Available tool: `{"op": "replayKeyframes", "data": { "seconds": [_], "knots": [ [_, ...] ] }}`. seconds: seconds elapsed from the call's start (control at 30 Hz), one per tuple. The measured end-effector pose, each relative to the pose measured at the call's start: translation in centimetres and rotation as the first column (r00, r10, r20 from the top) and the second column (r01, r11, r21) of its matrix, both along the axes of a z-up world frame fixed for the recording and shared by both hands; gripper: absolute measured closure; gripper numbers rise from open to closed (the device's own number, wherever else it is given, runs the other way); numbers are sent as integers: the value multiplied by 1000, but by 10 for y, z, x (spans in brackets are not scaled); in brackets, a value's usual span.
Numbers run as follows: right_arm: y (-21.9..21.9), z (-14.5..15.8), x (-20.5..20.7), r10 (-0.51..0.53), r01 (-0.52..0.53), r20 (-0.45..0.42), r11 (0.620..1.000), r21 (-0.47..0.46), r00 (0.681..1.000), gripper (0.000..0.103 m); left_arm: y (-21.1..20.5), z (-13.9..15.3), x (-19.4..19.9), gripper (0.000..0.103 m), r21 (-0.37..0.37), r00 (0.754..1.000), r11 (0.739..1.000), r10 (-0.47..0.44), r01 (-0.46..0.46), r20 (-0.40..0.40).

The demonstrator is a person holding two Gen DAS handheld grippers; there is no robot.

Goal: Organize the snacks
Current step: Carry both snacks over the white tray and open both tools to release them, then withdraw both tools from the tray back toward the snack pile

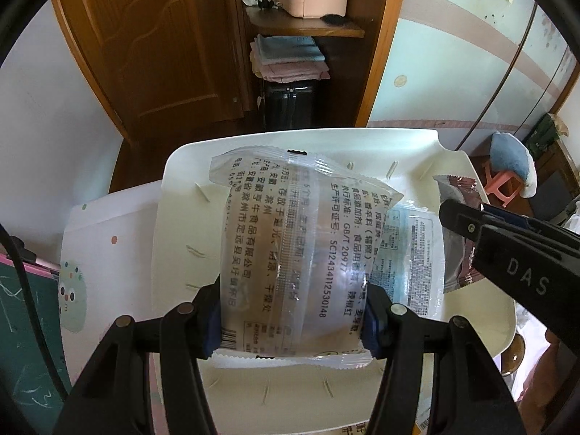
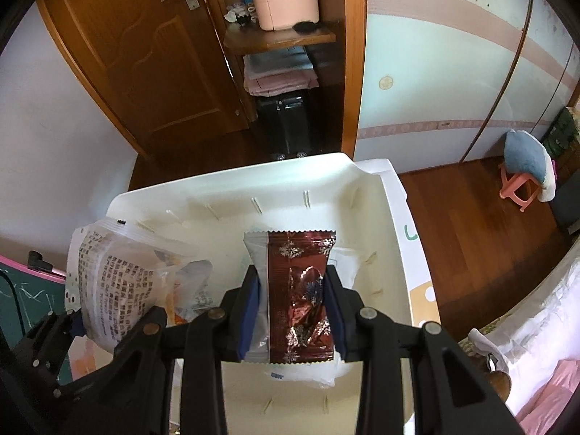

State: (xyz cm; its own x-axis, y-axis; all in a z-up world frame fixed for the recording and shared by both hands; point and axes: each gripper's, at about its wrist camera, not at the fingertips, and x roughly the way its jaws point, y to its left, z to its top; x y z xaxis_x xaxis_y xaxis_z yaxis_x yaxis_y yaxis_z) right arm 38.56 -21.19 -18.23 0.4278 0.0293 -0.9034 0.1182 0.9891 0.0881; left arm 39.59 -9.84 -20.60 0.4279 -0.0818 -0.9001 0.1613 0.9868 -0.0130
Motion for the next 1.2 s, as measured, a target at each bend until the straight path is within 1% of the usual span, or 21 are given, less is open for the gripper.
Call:
{"op": "replayKeyframes", "data": {
  "seconds": [0.1,0.2,0.23,0.27,0.3,0.33,0.37,0.4,0.43,0.5,0.63,0.7,0.93,1.2],
  "knots": [
    [0,-4,3,-3,3,-12,1000,10,1000,68,-3,-5,2,41,26,1000,1000,3,-3,4],
    [1,-9,6,-1,1,-30,1000,19,1000,68,-2,-8,3,31,35,1000,999,3,-3,5],
    [1,-11,7,4,-3,-35,1000,19,999,67,-3,-7,2,29,36,1000,999,2,-3,19],
    [1,-13,7,6,-5,-38,1000,21,999,67,-3,-5,1,25,32,1000,999,-4,3,30],
    [1,-14,7,11,-10,-39,1000,25,999,66,-1,-4,1,11,23,999,1000,-7,7,35],
    [1,-14,7,13,-12,-36,999,29,999,64,-1,-2,0,5,11,999,1000,-4,4,43],
    [0,-15,8,14,-13,-32,999,34,999,62,0,0,-1,4,7,999,1000,1,-2,53],
    [0,-14,7,12,-11,-24,999,39,1000,57,0,1,-1,4,10,999,1000,4,-5,54],
    [-1,-13,6,10,-9,-15,999,45,1000,55,1,1,-1,4,12,999,1000,6,-6,50],
    [-2,-12,5,6,-6,1,998,55,1000,53,2,1,-1,4,5,999,1000,11,-11,39],
    [-1,-7,2,9,-11,28,998,54,1000,42,6,5,-2,4,-1,999,1000,26,-26,45],
    [-1,-5,1,11,-13,39,999,51,999,39,8,8,-3,4,-1,998,1000,31,-31,48],
    [1,3,-2,19,-22,62,999,45,998,37,9,17,-11,4,8,997,999,31,-32,66],
    [0,8,-10,20,-23,52,998,55,998,37,14,22,-22,4,1,997,999,41,-41,67]
  ]
}}
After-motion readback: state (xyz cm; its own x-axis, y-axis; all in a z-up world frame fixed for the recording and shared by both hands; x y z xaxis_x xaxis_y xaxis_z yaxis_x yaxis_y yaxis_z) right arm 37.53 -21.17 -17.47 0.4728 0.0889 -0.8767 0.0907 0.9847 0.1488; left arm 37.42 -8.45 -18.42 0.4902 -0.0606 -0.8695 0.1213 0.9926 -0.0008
